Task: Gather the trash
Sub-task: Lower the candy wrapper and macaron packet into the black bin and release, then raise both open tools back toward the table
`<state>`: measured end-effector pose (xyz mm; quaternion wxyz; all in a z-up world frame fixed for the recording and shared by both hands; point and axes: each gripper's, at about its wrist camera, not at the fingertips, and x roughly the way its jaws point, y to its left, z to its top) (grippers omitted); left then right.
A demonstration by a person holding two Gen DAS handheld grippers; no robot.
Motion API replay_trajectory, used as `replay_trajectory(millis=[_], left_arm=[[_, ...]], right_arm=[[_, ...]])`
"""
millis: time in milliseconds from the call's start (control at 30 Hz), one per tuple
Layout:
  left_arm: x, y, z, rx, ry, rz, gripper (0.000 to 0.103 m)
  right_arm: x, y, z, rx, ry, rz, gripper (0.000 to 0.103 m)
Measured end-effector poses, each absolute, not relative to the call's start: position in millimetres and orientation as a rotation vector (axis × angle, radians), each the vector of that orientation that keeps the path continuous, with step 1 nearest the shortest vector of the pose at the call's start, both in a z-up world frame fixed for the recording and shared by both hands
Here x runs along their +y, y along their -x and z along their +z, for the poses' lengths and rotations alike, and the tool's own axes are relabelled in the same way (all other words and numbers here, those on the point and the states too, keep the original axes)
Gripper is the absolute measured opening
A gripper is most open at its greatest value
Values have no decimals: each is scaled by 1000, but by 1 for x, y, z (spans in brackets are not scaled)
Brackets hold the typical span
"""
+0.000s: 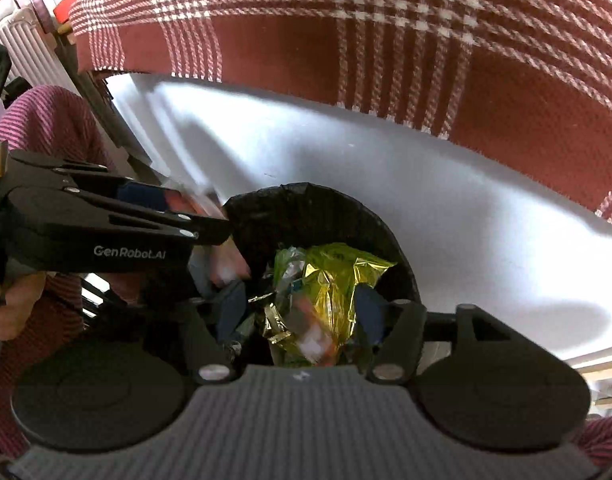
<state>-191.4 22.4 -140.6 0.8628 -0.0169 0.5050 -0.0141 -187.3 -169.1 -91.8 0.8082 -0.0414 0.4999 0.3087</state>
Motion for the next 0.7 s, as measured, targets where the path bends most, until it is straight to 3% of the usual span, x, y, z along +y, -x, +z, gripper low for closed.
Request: replay_trajectory(millis=[233, 433, 700], left_arm=[[24, 186, -109, 991, 9, -52, 73], [27, 172, -45, 830, -10, -122, 82], [26, 127, 32, 648, -24, -151, 86]], right_arm=[[-183, 182, -73, 1018, 51, 639, 76], [-201, 170, -23, 885, 4, 631, 77], [-231, 130, 55, 686, -74, 568, 78]])
